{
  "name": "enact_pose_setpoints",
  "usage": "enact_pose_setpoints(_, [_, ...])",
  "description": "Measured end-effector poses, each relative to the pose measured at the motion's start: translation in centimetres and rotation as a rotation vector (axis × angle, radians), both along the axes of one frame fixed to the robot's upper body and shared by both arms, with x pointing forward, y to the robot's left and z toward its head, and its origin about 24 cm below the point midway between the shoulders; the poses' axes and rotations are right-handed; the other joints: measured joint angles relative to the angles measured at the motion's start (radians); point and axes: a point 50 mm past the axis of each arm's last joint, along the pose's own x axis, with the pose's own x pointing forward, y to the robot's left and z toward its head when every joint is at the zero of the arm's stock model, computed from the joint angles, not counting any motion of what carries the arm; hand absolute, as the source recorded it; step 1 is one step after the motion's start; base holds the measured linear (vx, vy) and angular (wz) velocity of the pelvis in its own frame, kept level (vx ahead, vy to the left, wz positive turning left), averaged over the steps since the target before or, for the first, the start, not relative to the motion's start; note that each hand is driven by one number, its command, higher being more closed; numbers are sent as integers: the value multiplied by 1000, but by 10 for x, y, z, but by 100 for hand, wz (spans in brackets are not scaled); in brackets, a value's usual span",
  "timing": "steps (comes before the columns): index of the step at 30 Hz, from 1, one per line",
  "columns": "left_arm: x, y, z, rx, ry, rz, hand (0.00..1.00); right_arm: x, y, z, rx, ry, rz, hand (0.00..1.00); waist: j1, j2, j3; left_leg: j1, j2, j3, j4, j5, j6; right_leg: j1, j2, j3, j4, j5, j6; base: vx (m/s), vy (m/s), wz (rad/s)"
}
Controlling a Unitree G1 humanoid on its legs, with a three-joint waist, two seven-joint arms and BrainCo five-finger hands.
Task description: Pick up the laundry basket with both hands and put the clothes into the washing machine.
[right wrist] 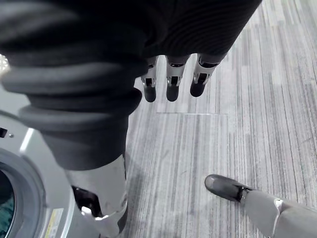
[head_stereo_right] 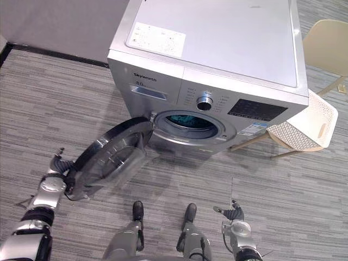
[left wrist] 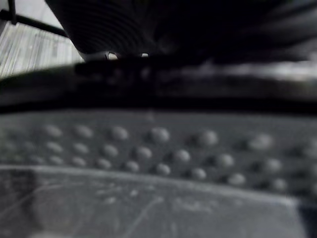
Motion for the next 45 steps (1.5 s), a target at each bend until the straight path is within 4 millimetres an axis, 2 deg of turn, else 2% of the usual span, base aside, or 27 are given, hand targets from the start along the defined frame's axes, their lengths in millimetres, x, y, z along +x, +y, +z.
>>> enact_pose_setpoints(1, [-6,-22,-9,-53,10,-49,0,-2,2,-1,6,0,-7,0,0,1,0,9,-5,-9,0,3,-4,8,-7,0,18,-39,7,-35,-17,17])
enact_pose_setpoints(2, [-8,-27,-11,-64,14,-62,0,-3,2,-1,6,-1,-8,0,0,2,1,12,-6,-12,0,4,-6,12,-8,-1,21,-47,10,-34,-38,20])
enact_pose_setpoints(4, [-18,-68,-22,-156,39,-177,0,-5,-3,0,3,-11,-34,0,-1,35,2,34,1,-13,-8,10,-15,21,-5,-3,49,-70,10,-38,-37,8])
enact_pose_setpoints(6, [-18,-101,-23,-211,43,-292,0,-4,-5,3,-8,-23,-43,0,-5,63,0,44,3,-10,-21,21,-16,20,-4,0,55,-75,11,-51,-21,-3])
enact_pose_setpoints(8, [-8,-138,-12,-280,2,-406,0,1,-5,6,-16,-49,-49,0,-29,88,2,50,7,13,-45,33,-20,5,1,19,54,-74,11,-60,-11,-19])
enact_pose_setpoints(9, [-3,-146,-7,-291,-16,-430,0,3,-3,8,-15,-62,-48,0,-35,92,2,50,9,26,-46,33,-20,-6,2,34,56,-71,12,-64,5,-56])
enact_pose_setpoints(10, [11,-161,6,-309,-62,-475,0,8,-1,12,-11,-90,-46,0,-54,95,3,49,12,64,-47,33,-20,-38,5,74,55,-59,11,-68,17,-82])
enact_pose_setpoints(11, [23,-164,17,-308,-101,-457,0,12,0,16,-14,-114,-41,0,-75,97,5,45,13,100,-48,31,-22,-60,6,111,54,-48,14,-50,17,-129])
enact_pose_setpoints(12, [43,-155,33,-281,-159,-397,0,15,-4,22,-39,-147,-45,0,-105,107,14,32,13,151,-45,27,-12,-100,6,173,41,-21,18,-31,10,-116])
enact_pose_setpoints(14, [64,-146,56,-233,-234,-379,0,18,-10,27,-62,-168,-59,0,-127,109,37,17,10,215,-39,19,-3,-136,7,229,17,14,27,-14,7,-103])
enact_pose_setpoints(15, [87,-138,82,-183,-307,-364,0,17,-12,31,-77,-186,-71,0,-142,106,61,2,6,254,-33,14,2,-159,6,268,-8,43,33,-19,18,-84])
enact_pose_setpoints(16, [99,-132,99,-155,-351,-360,0,16,-11,32,-74,-196,-75,0,-145,98,71,-6,6,275,-29,10,3,-174,6,286,-15,53,35,-30,23,-91])
enact_pose_setpoints(18, [141,-89,171,-30,-497,-246,0,20,1,37,-42,-248,-70,0,-174,48,106,-49,14,341,9,-17,2,-231,10,355,-39,83,49,-37,3,-81])
enact_pose_setpoints(19, [144,-84,172,-7,-466,-257,0,18,3,38,-35,-263,-83,0,-178,43,109,-63,22,355,25,-25,1,-245,11,366,-39,87,54,-32,-16,-52])
enact_pose_setpoints(20, [143,-85,163,-25,-432,-249,0,14,4,39,-33,-274,-104,0,-180,39,111,-81,35,373,57,-43,-2,-259,18,384,-39,88,55,-39,-63,-64])
enact_pose_setpoints(21, [146,-73,167,-55,-436,-176,0,13,14,39,-6,-291,-110,0,-169,24,118,-121,76,402,137,-87,-13,-285,42,412,-39,95,63,-39,-85,-63])
enact_pose_setpoints(22, [147,-70,171,-62,-441,-162,0,12,17,41,6,-307,-117,0,-165,23,119,-144,95,406,174,-101,-15,-297,51,415,-39,98,67,-42,-132,-63])
enact_pose_setpoints(24, [146,-62,167,-87,-431,-121,0,16,26,48,38,-371,-128,0,-145,24,119,-210,170,410,298,-152,-26,-322,93,418,-38,115,44,-41,-128,-39])
enact_pose_setpoints(27, [145,-59,170,-98,-448,-107,0,20,28,56,44,-425,-123,0,-114,25,118,-243,212,379,347,-167,-33,-322,120,388,-36,118,41,-13,-102,0])
enact_pose_setpoints(30, [136,-62,171,-91,-512,-120,0,20,28,57,46,-430,-124,0,-103,29,117,-246,214,311,340,-153,-44,-284,123,318,-35,109,26,30,-76,59])
enact_pose_setpoints(32, [117,-80,159,-129,-581,-169,0,12,25,52,38,-402,-122,0,-74,38,116,-198,193,227,302,-126,-48,-201,115,218,-11,59,-29,85,-57,119])
enact_pose_setpoints(34, [94,-97,132,-175,-565,-195,0,6,22,49,28,-381,-121,0,-44,50,108,-121,166,171,233,-100,-52,-130,99,154,33,0,-34,110,-3,120])
enact_pose_setpoints(35, [74,-103,105,-208,-504,-195,0,2,19,45,18,-356,-116,0,-24,61,79,-82,147,136,188,-86,-53,-97,83,111,69,-43,-33,111,27,109])
enact_pose_setpoints(36, [63,-105,90,-224,-462,-192,0,1,18,43,10,-337,-108,0,-21,67,62,-64,138,123,166,-80,-53,-82,73,90,87,-64,-30,146,49,110])
enact_pose_setpoints(39, [-3,-103,17,-306,-209,-137,0,-7,10,30,-14,-246,-83,0,10,98,-20,32,86,46,70,-26,-48,32,21,-36,120,-137,-6,185,68,124])
enact_pose_setpoints(42, [-40,-95,-13,-331,-76,-119,0,-2,12,24,-4,-204,-57,0,44,102,-43,46,52,-14,61,-5,-45,110,-9,-143,119,-164,9,127,76,110])
enact_pose_setpoints(45, [-58,-87,-31,-324,16,-98,0,5,9,23,2,-196,-70,0,55,100,-45,21,34,36,88,20,-21,171,-35,-250,118,-173,15,-11,105,114])
